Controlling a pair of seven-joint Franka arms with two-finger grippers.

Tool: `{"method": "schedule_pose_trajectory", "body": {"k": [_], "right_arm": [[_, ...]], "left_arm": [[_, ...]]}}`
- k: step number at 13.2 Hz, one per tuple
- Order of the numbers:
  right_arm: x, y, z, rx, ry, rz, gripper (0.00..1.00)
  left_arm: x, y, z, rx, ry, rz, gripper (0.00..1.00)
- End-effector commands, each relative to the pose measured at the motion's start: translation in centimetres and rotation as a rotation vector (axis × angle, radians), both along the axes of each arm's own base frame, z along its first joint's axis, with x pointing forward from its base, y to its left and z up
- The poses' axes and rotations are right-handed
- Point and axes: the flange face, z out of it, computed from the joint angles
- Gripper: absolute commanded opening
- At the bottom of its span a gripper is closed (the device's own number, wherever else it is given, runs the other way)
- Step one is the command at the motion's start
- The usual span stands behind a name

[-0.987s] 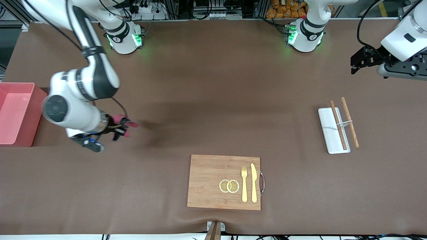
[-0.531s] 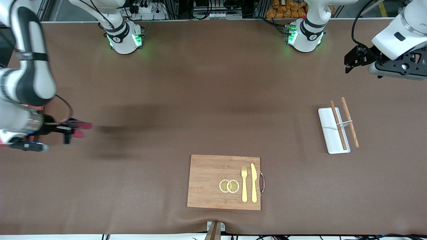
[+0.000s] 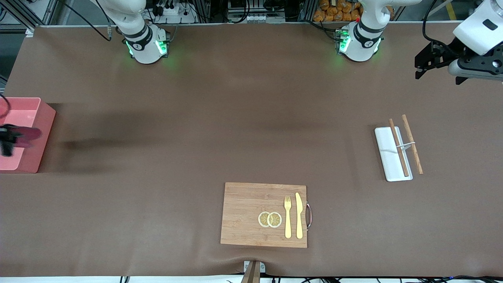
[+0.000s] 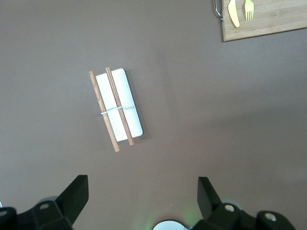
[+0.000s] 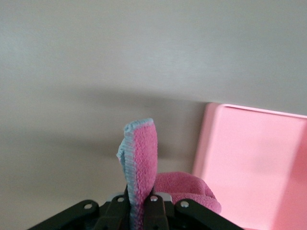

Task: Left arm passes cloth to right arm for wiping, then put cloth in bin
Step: 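Move the cloth over the pink bin with the right gripper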

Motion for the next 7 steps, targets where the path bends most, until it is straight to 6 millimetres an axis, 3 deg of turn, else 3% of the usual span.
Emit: {"method": "schedule_pose_trajectory", "body": {"k": [1,4,6,7], "right_arm": [[-1.5,-6.5,-0.6,-0.004,0.009,0.110,0.00],[-1.5,-11.7,-6.0,-0.018,-0.020,0.135,0.00],[-2.6,-15.3,-12.1,-0.014,-0.034,0.145,0.00],[-3.2,-16.4,-14.2,0.007,-0.045,0.161,0.00]], "left_arm": [[-0.1,0.1,0.4,0.006,0.014,0.012,1.00],[-0.3,-0.6,0.4,0.015,0.021,0.000,1.00],[-0.3,-1.2,0.2,0.009,0.025,0.026,1.00],[0.0,-1.7,-0.3,0.008,0.033,0.054,1.00]]}}
